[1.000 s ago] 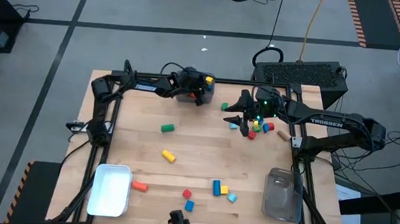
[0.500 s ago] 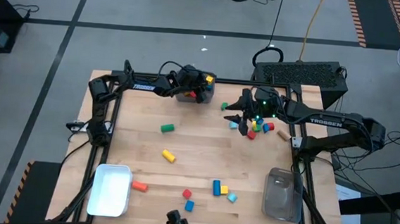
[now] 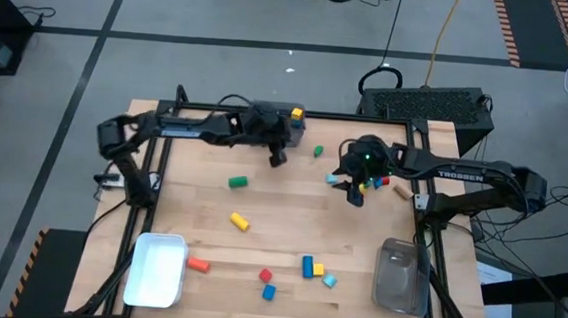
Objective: Sort blocks by size
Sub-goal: Put the yellow square block into the top black bin
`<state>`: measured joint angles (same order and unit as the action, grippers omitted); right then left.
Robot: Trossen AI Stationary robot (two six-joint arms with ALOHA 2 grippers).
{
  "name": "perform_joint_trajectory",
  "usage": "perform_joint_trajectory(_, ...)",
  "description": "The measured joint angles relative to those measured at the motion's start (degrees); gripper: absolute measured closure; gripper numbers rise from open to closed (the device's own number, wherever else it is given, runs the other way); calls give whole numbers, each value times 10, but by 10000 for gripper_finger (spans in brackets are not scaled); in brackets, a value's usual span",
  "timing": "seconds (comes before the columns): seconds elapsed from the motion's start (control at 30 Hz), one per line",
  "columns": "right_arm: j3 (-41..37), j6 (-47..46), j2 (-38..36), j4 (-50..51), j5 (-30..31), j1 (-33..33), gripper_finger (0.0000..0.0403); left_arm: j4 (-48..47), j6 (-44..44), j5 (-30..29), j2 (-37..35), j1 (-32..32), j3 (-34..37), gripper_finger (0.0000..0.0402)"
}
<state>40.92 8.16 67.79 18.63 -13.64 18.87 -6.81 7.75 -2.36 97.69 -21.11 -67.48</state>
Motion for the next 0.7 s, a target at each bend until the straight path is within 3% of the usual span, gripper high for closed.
perform_joint_trajectory(0.13, -10, -17, 7, -7, -2, -22, 221, -35, -14, 13, -35, 41, 13, 303)
perform_joint_trajectory(0.4, -35, -107, 27, -53, 3, -117, 221, -102, -79, 2, -41, 127, 13, 304)
perform_joint_trajectory(0.7, -35, -161, 93, -78, 50, -243, 221, -159, -224, -75, -41, 246, 13, 305)
